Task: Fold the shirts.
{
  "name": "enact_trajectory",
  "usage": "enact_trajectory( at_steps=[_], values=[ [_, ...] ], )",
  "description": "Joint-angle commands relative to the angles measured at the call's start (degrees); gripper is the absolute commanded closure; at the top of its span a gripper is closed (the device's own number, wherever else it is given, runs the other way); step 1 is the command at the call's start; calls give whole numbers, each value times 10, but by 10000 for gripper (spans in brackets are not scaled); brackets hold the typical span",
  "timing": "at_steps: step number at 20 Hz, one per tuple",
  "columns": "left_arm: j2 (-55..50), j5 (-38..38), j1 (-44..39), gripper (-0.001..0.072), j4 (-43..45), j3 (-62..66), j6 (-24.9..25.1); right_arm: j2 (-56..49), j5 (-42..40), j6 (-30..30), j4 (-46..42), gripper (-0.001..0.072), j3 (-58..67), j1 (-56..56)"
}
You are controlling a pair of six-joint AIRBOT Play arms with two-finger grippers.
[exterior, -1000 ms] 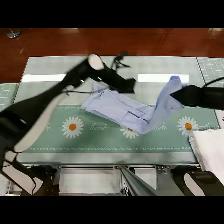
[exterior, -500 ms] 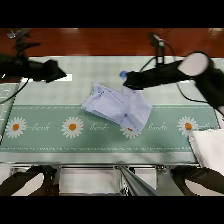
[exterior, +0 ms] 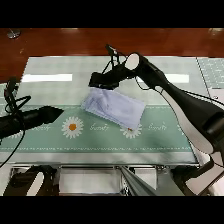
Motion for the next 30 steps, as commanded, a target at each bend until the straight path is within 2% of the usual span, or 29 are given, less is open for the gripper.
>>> enact_trajectory(
  at_steps=[1,4,6,7,8,10,12,13,14,16,19,23,27,28,29,30],
  values=[
    [2,19,2,681,-10,-21,0,-17,70,-19,44,83,24,-37],
    [-12,19,2,681,-10,-21,1,65,239,-73,1,91,24,-141],
    [-16,21,2,681,-10,-21,2,155,333,-76,-137,92,13,-202],
    [-16,25,2,681,-10,-21,2,216,337,-75,-217,91,-22,-225],
    [-16,31,2,681,-10,-21,2,281,310,-61,-268,91,-83,-244],
    [-16,40,2,681,-10,-21,2,435,159,9,-298,91,-295,-283],
    [-16,47,2,681,-10,-21,2,556,-24,120,-266,91,-527,-294],
    [-16,54,2,681,-10,-21,2,583,-84,145,-223,91,-614,-294],
    [-17,61,2,681,-10,-21,2,588,-122,143,-151,91,-677,-292],
    [-22,75,2,680,-10,-21,2,549,-160,41,20,91,-746,-293],
    [-38,79,2,681,-10,-21,2,447,-123,-90,130,91,-728,-293],
    [-49,79,2,681,-10,-21,2,299,-36,-128,137,91,-653,-289],
    [-49,78,2,681,-10,-21,2,230,-49,-124,138,93,-581,-230],
    [-49,78,2,681,-13,-21,2,218,-56,-120,138,146,-555,-215],
    [-49,78,2,680,-14,-21,2,208,-58,-118,138,355,-530,-204],
    [-49,78,2,681,-16,-21,2,199,-54,-122,136,612,-503,-195]
  ],
)
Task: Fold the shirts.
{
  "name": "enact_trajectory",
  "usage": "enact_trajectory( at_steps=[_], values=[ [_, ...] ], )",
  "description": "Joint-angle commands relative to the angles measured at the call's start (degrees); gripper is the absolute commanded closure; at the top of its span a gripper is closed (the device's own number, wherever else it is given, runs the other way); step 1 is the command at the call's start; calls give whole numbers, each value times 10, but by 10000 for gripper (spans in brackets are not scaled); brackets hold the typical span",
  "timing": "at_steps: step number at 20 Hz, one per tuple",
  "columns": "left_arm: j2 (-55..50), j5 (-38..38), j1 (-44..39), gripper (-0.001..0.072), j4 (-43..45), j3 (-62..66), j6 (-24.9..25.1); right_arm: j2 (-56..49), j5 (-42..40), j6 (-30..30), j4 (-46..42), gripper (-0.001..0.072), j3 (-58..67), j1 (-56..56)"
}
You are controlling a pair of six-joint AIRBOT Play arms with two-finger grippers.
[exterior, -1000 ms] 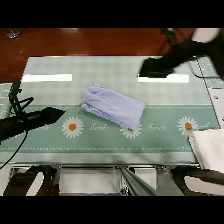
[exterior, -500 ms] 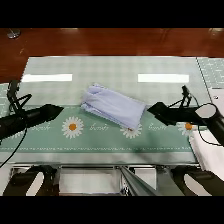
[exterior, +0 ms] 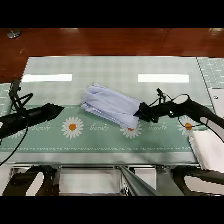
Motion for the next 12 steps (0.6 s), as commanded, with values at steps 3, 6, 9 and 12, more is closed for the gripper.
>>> enact_trajectory(
  at_steps=[3,6,9,12],
  values=[
    [-1,-1,0,681,-6,0,0,-41,50,-15,-9,691,174,40],
    [-1,-1,0,681,-6,0,0,-41,128,45,-104,692,338,40],
    [-1,-3,0,680,-6,0,0,-41,204,99,-196,692,501,35],
    [-1,-8,0,681,-6,0,0,-41,287,133,-247,692,637,9]
  ],
)
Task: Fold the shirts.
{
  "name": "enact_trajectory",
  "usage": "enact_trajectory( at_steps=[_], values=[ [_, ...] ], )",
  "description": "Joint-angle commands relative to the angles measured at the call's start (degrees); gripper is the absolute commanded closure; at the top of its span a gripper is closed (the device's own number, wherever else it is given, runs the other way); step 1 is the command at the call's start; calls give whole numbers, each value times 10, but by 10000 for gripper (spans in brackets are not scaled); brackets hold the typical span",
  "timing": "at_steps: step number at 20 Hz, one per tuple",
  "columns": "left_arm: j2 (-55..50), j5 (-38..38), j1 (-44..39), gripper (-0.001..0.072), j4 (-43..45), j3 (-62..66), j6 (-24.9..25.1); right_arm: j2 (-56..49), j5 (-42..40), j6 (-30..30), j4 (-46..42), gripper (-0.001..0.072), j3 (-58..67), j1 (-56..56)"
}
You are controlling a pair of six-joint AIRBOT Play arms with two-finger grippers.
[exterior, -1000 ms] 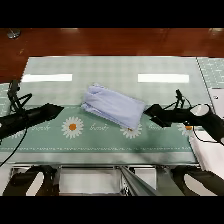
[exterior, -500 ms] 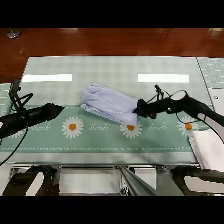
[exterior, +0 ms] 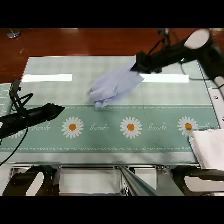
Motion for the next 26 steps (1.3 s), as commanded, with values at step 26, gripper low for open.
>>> enact_trajectory(
  at_steps=[26],
  values=[
    [-1,94,0,680,-45,0,24,604,355,86,-622,582,-394,-638]
  ],
)
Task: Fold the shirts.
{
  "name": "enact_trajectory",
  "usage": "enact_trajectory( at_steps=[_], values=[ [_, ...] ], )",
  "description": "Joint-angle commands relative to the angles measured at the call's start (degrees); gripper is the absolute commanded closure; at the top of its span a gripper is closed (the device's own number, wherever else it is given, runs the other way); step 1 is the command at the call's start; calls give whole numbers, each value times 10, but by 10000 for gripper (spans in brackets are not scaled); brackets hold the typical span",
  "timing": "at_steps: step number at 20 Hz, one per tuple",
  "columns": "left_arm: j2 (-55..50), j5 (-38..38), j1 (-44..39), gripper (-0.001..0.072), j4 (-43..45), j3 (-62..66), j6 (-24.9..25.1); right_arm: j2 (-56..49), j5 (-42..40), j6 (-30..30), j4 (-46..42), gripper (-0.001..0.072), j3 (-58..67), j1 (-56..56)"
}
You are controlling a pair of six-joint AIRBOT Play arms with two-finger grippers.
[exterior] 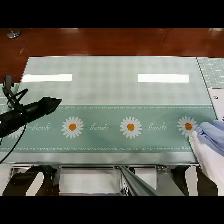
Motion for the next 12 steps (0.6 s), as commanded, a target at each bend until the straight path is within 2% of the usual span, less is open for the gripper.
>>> enact_trajectory(
  at_steps=[1,2,5,7,8,10,12],
  values=[
    [0,16,0,680,0,0,18,83,-3,33,-103,288,-122,-47],
    [-1,16,1,680,1,1,20,76,-16,31,-92,81,-127,-47],
    [-21,16,1,680,0,22,49,2,-61,15,-23,83,-80,-45],
    [-47,7,2,680,1,75,109,-78,-79,8,77,106,2,-24],
    [-66,-4,6,680,3,115,125,-124,-83,13,136,225,53,-3],
    [-120,-42,15,681,2,232,122,-206,-116,21,271,535,148,67],
    [-190,-113,12,681,3,378,115,-261,-202,3,356,691,214,183]
  ],
)
